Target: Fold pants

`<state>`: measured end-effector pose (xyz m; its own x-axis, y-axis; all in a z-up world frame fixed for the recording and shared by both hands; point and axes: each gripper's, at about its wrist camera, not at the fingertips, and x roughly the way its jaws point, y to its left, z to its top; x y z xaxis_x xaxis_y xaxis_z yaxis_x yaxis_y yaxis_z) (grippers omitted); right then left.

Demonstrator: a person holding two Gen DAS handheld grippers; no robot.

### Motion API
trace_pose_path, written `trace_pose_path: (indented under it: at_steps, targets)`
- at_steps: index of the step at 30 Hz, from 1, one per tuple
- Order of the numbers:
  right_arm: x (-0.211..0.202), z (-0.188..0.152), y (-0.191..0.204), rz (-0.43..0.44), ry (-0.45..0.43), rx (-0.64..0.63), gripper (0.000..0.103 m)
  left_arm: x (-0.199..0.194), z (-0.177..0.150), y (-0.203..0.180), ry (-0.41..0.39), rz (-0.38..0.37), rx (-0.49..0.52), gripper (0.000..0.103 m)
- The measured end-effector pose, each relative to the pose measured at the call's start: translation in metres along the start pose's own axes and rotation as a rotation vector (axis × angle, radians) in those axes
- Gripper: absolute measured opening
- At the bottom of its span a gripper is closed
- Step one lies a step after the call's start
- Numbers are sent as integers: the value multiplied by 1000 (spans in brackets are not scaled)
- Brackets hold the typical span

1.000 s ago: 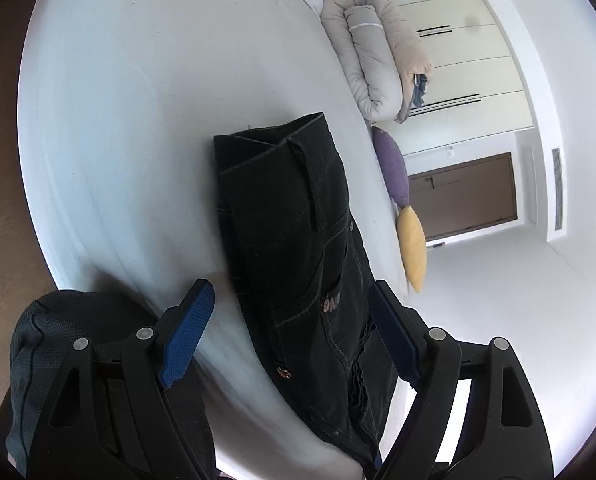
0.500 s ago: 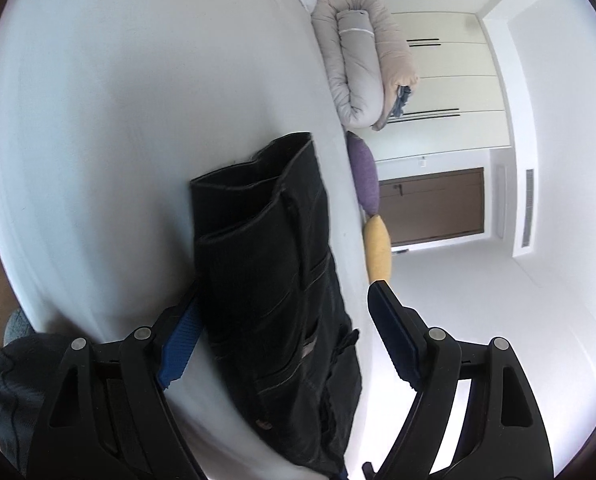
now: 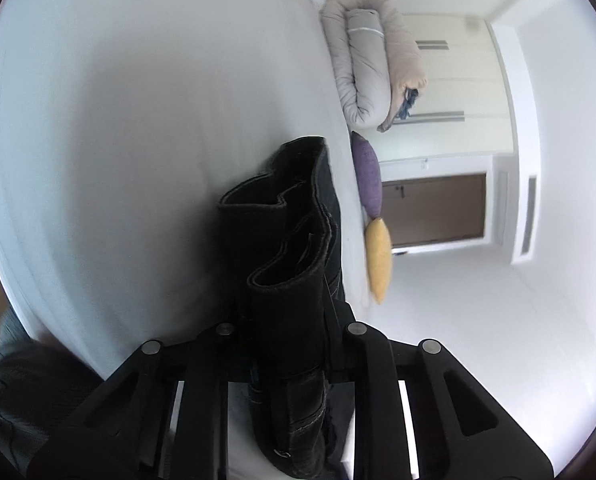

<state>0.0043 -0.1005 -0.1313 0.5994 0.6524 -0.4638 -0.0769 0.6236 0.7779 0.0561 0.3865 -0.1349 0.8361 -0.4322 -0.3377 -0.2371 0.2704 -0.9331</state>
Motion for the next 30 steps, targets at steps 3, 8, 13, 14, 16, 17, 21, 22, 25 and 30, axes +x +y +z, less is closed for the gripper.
trace_pose_path:
  at_steps: [3,8,13,14,16,17,21,22,25,30]
  targets:
    - [2,12,23,15,13,-38,54,-1,-1,-16,-5,28,79,17]
    - [50,41,71,33,120,-122,34,0,-12,-60,-10,97,283,17]
    - [137,57,93,11,299,-130,18,3,-27,-98,-7,117,443,17]
    - [155,59,93,12,336,-110,18,4,-31,-103,-5,122,467,17]
    - [182,60,89,-13,383,-76,17,4,-38,-111,-2,131,507,17]
    - [193,59,88,-25,406,-66,17,6,-42,-117,-3,138,532,17]
    - [217,51,71,-85,463,-39,0,13,-51,-137,-1,151,603,17]
    - [217,51,66,-66,462,-17,0,16,-54,-144,-1,154,625,17]
    - [214,47,58,-41,447,-7,0,15,-71,-161,7,152,689,17]
    - [199,42,51,23,384,14,2,40,-110,-212,41,166,862,17]
